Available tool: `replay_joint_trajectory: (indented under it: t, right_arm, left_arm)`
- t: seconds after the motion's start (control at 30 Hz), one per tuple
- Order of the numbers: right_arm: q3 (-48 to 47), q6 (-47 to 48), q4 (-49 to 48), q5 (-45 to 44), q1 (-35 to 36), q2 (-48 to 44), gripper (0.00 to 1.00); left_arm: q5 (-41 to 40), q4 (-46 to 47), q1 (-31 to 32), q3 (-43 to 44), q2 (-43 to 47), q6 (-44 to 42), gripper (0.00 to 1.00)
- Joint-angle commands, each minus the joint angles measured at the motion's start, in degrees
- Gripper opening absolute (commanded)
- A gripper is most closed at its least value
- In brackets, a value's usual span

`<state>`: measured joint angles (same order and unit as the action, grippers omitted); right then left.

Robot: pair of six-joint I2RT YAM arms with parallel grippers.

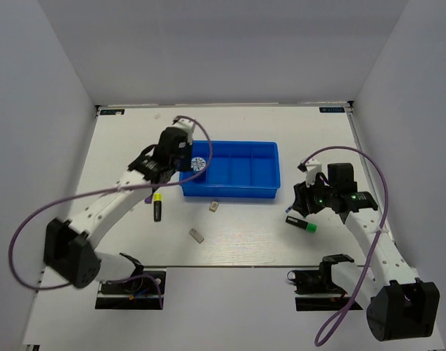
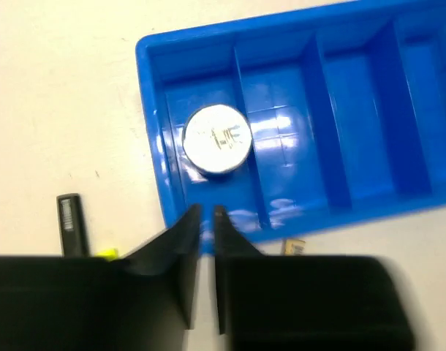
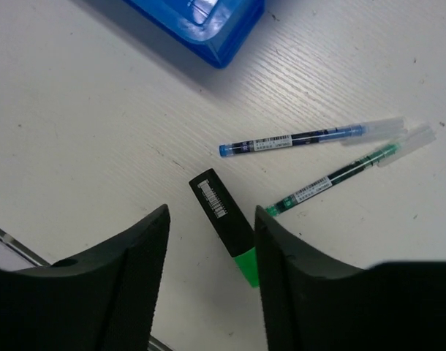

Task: Sort the stationery into containers
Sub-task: Place the stationery in the storage box, then pick up the pen from the center of the board.

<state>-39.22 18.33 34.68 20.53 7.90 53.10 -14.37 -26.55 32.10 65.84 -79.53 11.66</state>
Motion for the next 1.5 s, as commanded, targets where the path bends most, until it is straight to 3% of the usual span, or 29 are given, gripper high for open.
replay_joint_trajectory:
  t: [0.0, 0.07, 0.13, 0.17, 0.2, 0.23, 0.27, 0.3, 0.33, 0.43, 0.77, 0.9, 1.23, 1.47]
  right_arm:
    - [-0.9, -1.0, -1.3, -2.4, -0.1, 1.3, 0.51]
    - [-1.1, -1.5, -2.2, -3.8, -0.1, 2.5, 0.39]
    - [-1.2, -1.5, -2.3, -4.8, 0.0, 3.2, 0.33]
    - [-1.1, -1.5, -2.3, -4.9, -0.1, 3.8, 0.31]
    - [-1.1, -0.7, -2.3, -5.0, 0.0, 4.0, 0.31]
    - [-1.1, -0.2, -2.2, -5.0, 0.0, 4.7, 0.31]
    - [-1.0, 1.2, -2.1, -4.9, 0.0, 5.3, 0.38]
    - [-0.7, 3.2, -1.9, -3.9, 0.0, 5.3, 0.43]
    - [-0.5, 4.6, -1.9, -3.2, 0.1, 5.5, 0.47]
    - [0.9, 12.0, -0.9, -0.9, 0.3, 7.3, 0.60]
    - [4.1, 24.2, -2.1, 1.1, 1.3, 10.1, 0.52]
    - [11.4, 31.8, -5.5, -0.7, 1.8, 11.0, 0.53]
    - [13.5, 34.1, -9.2, -5.8, 2.7, 15.9, 0.56]
    - [13.5, 36.3, -5.3, -6.5, 3.3, 18.2, 0.35]
  left_arm:
    - [-0.2, -1.5, 0.1, -5.3, 10.1, 2.1, 0.17]
    - [-2.3, -3.9, -1.1, -9.3, 15.4, 2.2, 0.08]
    - [-3.3, -5.0, -2.3, -12.2, 19.5, 2.4, 0.10]
    - [-3.4, -5.0, -4.8, -14.2, 20.1, 2.6, 0.34]
    - [-3.4, -5.0, -5.7, -16.2, 20.9, 2.8, 0.51]
    - [-3.1, -5.2, -6.5, -17.1, 22.1, 3.1, 0.56]
    - [-3.1, -5.2, -7.9, -19.3, 22.4, 3.3, 0.60]
    - [-3.1, -5.3, -8.6, -20.0, 22.6, 4.5, 0.75]
    - [-3.0, -5.4, -9.2, -20.2, 23.0, 4.8, 0.78]
    - [1.4, -8.2, -11.7, -19.3, 22.4, 7.3, 0.79]
    - [1.2, -12.2, -13.2, -18.8, 21.6, 8.2, 0.74]
    - [0.7, -11.9, -13.1, -19.1, 22.7, 8.1, 0.74]
    - [1.2, -12.0, -13.2, -19.3, 22.3, 8.1, 0.74]
    - [0.9, -12.0, -13.2, -19.3, 22.0, 7.9, 0.74]
